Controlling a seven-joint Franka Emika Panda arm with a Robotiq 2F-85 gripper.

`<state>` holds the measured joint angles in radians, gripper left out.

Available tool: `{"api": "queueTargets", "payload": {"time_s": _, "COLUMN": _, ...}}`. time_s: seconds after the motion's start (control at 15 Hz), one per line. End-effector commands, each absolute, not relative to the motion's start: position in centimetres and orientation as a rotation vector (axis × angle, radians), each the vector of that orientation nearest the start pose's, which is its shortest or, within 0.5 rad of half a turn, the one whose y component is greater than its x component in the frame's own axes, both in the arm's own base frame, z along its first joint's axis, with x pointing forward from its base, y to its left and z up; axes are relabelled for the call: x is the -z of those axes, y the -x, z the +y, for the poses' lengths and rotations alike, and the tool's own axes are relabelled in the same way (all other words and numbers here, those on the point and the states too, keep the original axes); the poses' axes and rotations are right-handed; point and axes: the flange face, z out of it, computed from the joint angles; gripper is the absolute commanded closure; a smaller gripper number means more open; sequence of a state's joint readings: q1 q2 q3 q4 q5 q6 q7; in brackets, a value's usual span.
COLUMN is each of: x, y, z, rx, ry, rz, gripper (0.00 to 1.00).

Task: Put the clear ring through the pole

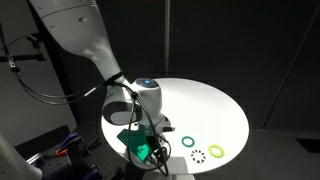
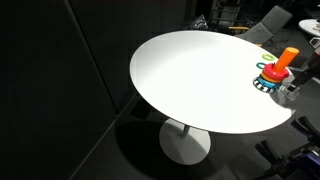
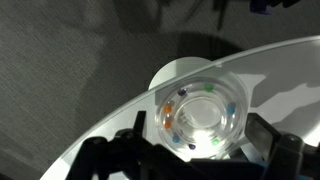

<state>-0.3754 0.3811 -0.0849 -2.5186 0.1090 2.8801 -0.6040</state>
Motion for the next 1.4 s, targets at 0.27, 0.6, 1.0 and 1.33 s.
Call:
{"api": "queueTargets", "payload": {"time_s": 0.27, "x": -12.86, "y": -40.73, "z": -21.20, "rx": -0.027, "ry": 3.130, "rz": -0.078, "gripper": 0.00}}
{"api": "queueTargets", "payload": {"time_s": 0.6, "x": -12.76, "y": -40.75, "z": -21.26, "rx": -0.030, "ry": 3.133, "rz": -0.079, "gripper": 0.34}}
{"api": "queueTargets", "payload": {"time_s": 1.0, "x": -13.23, "y": -41.11, "z": -21.61, "rx": -0.015, "ry": 3.140, "rz": -0.071, "gripper": 0.52}}
{"api": "queueTargets", "payload": {"time_s": 1.33, "x": -13.44, "y": -41.11, "z": -21.63, "rx": -0.015, "ry": 3.134, "rz": -0.072, "gripper": 0.31}}
